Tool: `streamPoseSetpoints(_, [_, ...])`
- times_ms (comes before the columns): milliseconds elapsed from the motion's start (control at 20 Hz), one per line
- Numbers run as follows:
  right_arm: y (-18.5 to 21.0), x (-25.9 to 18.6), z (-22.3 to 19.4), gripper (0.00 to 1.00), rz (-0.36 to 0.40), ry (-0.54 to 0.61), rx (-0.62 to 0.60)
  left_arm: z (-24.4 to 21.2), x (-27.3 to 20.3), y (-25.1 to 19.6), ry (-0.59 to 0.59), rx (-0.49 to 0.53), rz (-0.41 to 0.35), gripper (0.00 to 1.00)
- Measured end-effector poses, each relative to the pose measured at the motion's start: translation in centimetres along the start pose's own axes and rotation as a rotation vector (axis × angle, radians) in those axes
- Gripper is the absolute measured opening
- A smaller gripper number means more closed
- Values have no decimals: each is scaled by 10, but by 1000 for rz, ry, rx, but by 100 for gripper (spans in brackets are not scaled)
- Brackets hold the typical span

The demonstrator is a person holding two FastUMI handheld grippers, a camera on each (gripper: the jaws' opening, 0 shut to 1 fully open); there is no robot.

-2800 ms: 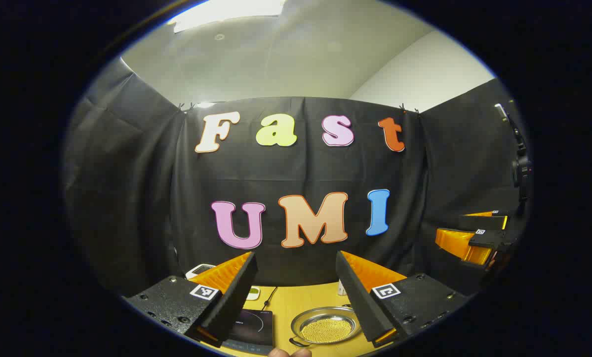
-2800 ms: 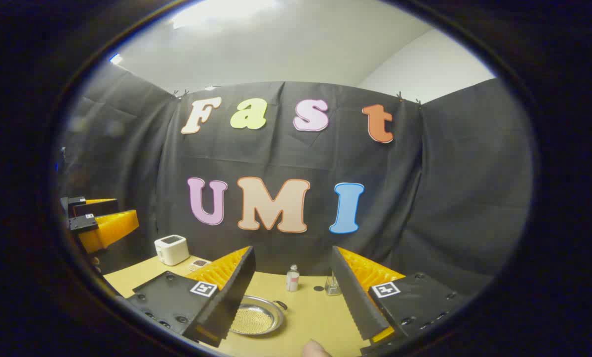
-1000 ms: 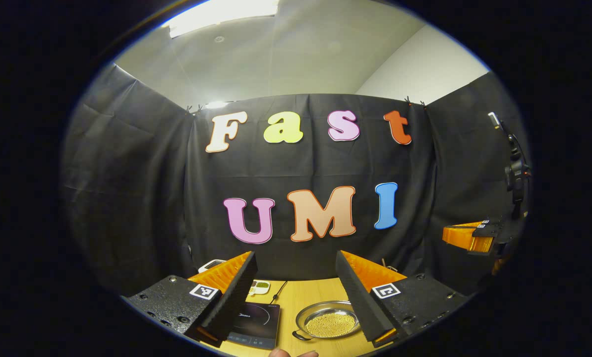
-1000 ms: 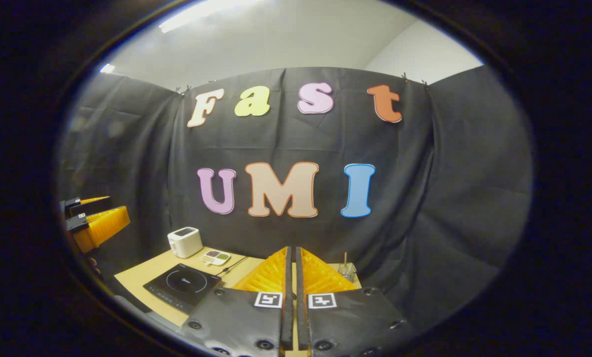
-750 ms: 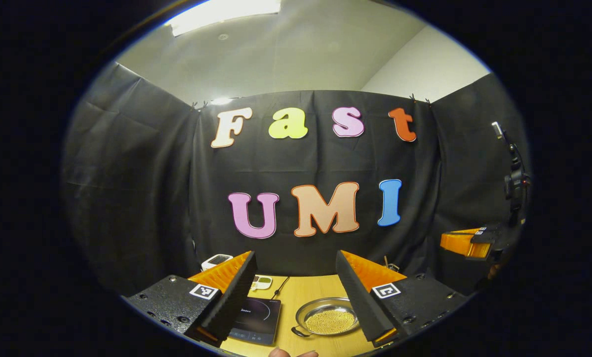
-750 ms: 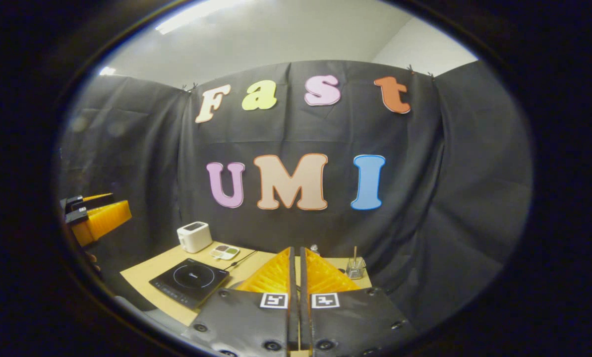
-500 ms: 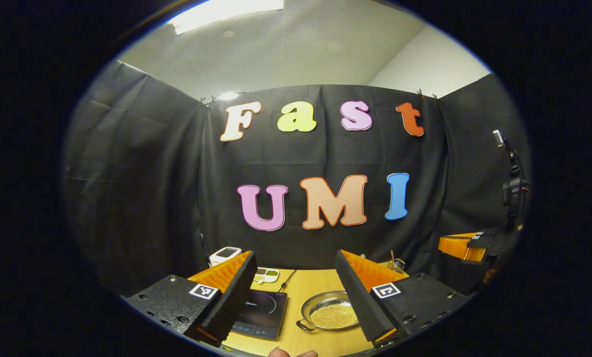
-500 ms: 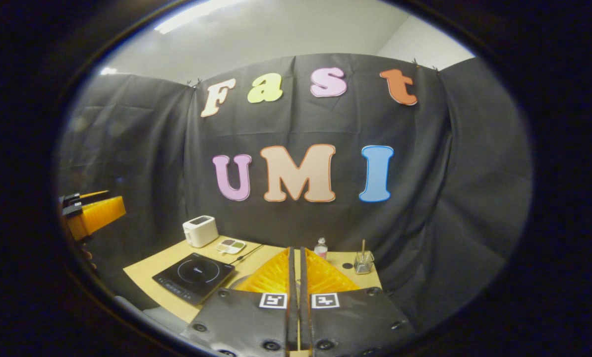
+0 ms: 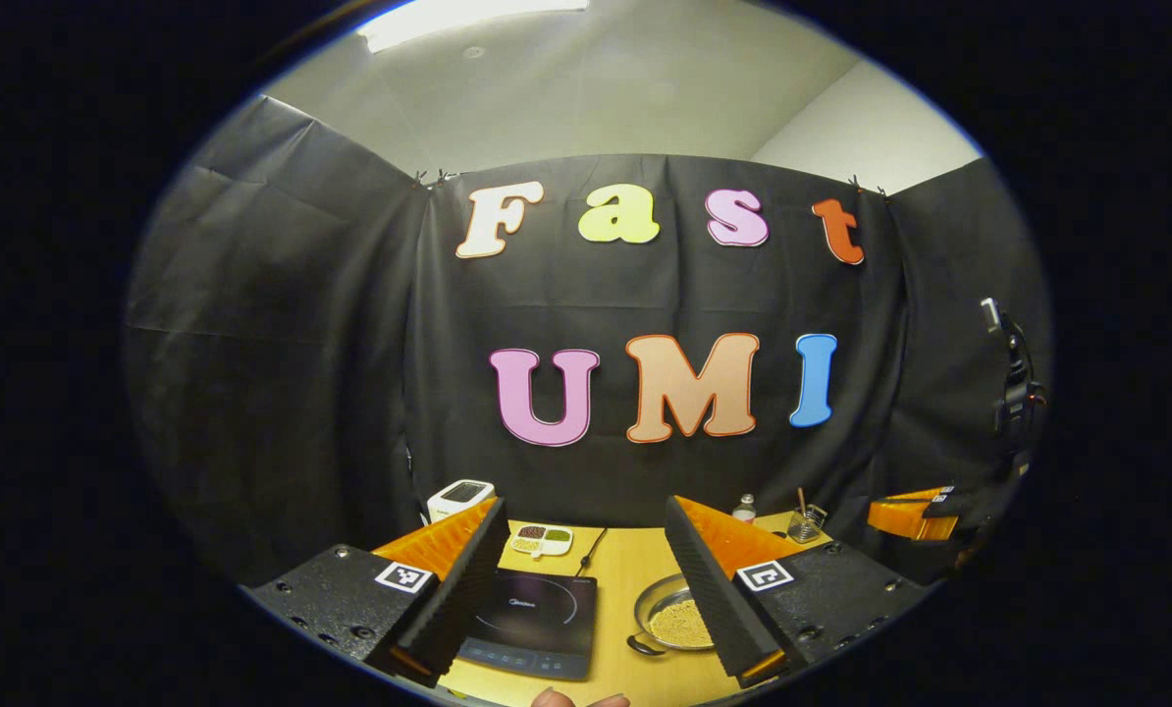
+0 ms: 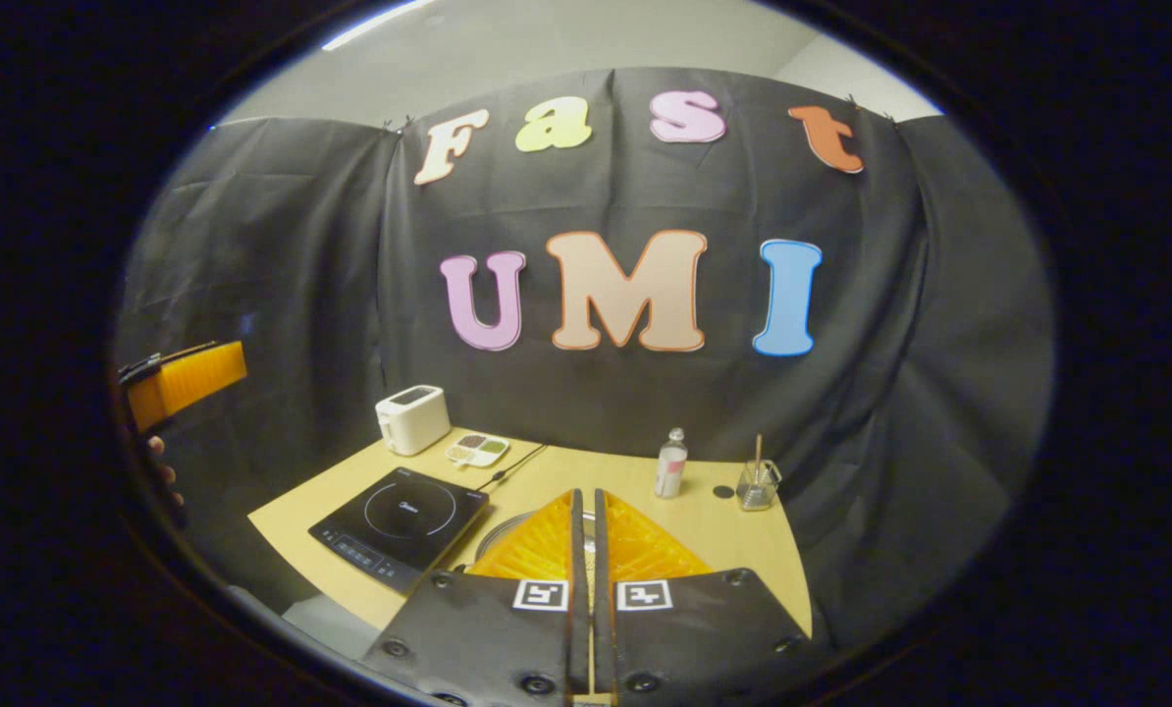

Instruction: First push the handle of the pot to place it horizontally, then grasp the pot with both hands and set it on the induction cooktop.

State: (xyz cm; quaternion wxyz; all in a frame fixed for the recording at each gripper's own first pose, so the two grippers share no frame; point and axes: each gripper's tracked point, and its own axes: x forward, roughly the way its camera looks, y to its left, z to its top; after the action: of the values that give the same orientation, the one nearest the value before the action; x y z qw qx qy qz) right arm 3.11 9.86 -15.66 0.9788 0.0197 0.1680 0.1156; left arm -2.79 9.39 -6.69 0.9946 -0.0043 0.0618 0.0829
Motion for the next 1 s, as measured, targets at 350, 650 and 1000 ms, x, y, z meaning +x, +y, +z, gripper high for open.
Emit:
streamPoseSetpoints(350, [60,45,-69,0,-82,170,15,-19,34,72,-10,40,-76,97])
streamPoseSetpoints(650, [84,67,-125,6,-143,299,114,-29,42,118,-17,51,-109,96])
streamPoseSetpoints(1000, [98,81,-181,5,-147,438,144,-48,45,125,12,34,-118,97])
